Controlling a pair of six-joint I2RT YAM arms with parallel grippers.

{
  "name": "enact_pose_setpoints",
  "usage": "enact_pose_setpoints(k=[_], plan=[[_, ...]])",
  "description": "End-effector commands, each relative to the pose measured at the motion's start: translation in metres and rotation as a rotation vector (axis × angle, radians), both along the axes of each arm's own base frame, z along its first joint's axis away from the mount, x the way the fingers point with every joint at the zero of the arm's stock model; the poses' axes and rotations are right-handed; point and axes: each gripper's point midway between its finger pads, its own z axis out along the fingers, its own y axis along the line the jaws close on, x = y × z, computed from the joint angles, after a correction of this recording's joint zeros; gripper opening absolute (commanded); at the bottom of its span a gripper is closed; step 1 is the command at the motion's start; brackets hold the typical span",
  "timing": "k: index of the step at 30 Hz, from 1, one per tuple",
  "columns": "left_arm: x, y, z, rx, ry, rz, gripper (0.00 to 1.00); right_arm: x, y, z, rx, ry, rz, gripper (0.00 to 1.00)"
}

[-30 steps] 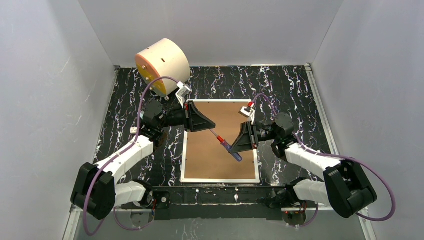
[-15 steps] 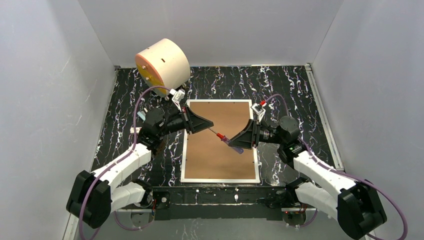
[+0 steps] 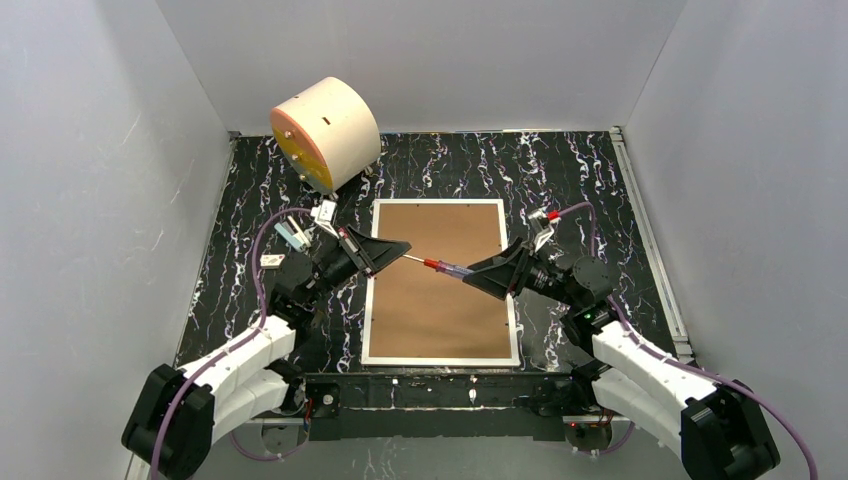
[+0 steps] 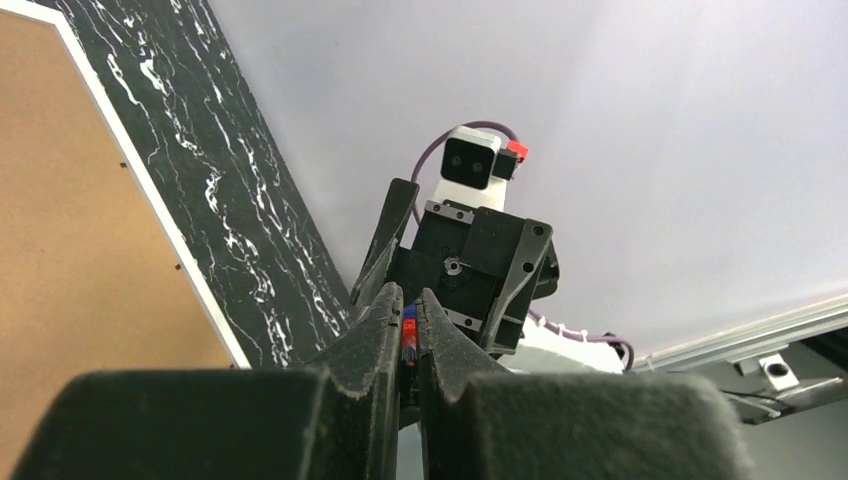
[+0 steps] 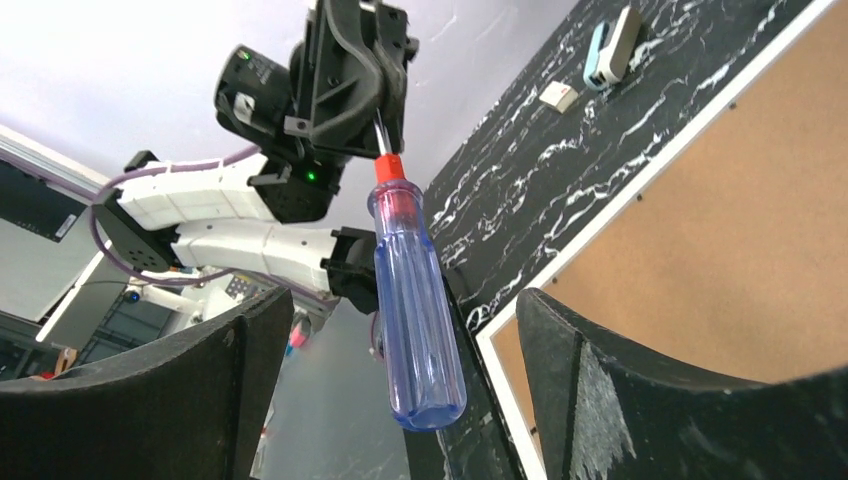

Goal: Take the photo out of the frame
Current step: Pick up the screwdriver from the center of the board.

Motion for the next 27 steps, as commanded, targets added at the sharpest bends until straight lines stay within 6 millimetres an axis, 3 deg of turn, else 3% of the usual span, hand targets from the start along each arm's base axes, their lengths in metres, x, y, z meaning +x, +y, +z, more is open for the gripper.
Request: enact_pose_setpoints(k=[1,7,16,22,27], plan=[[0.001,0.011,0.032,-0.138,-0.037,0.078,0.00,0.004,-0.001,0.039,0.104,-0.124,-0.031,0.90],[-0.001,0.009,0.035,-0.183,-0.022,0.097,0.00,0.007,0.009,0.040,0.086,-0.136,-0.007,0.89],[-0.003,0.005,0.029,-0.199,0.001,0.106,0.00,0.007,0.017,0.057,0.104,-0.190,0.020,0.82],[-0.001,0.006,0.026,-0.203,0.014,0.124,0.00,0.010,0.023,0.060,0.096,-0.186,0.042,0.70],[0.001,0.009,0.022,-0.209,0.025,0.155,0.00,0.009,0.028,0.056,0.109,-0.166,0.061,0.68]])
